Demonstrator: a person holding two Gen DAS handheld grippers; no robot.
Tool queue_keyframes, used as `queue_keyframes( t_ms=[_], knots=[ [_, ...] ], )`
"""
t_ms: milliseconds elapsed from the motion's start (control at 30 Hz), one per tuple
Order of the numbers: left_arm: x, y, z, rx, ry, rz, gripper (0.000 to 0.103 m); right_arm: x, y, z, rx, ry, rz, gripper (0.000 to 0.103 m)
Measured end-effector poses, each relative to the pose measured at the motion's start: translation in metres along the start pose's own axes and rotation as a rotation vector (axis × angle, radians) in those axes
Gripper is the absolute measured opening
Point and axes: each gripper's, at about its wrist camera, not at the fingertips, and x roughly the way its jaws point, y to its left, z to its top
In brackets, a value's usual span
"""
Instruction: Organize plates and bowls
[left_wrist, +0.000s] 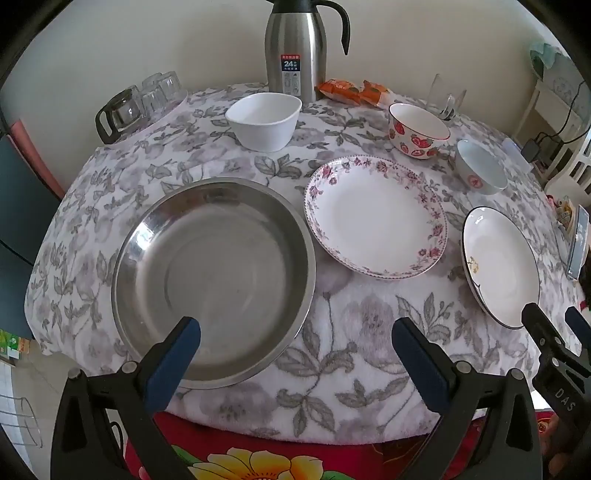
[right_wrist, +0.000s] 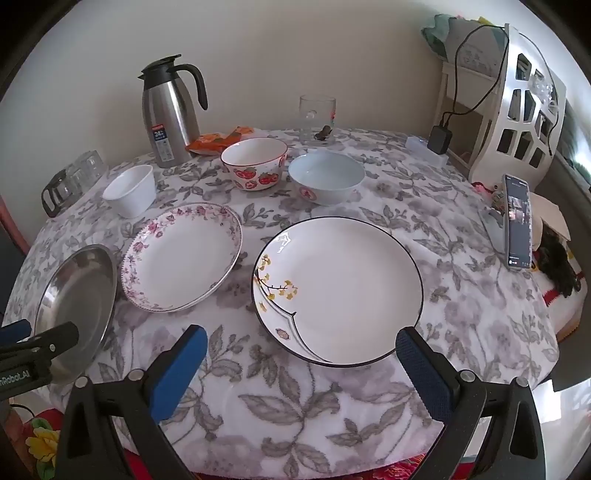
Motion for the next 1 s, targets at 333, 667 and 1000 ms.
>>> queue_keyframes(
  t_ms=[333,667,1000],
  knots=[
    [0.0019,0.0006,-0.0005,-0.004,0.011,0.000,0.103,0.0006,-0.0008,-0.0005,-0.006,0.003,0.013,0.103],
    [0.0024,0.0010,-0.0011,-0.006,0.012,0.001,0.103,0.0021,0.0010,-0.0010,-0.009,0.006,0.015,0.103],
    [0.0041,0.0009,-0.0025,-0.008,0.015,0.002,0.103,0.0031,0.0003,-0.0016,-0.012,0.013,0.017,0.103]
  ],
)
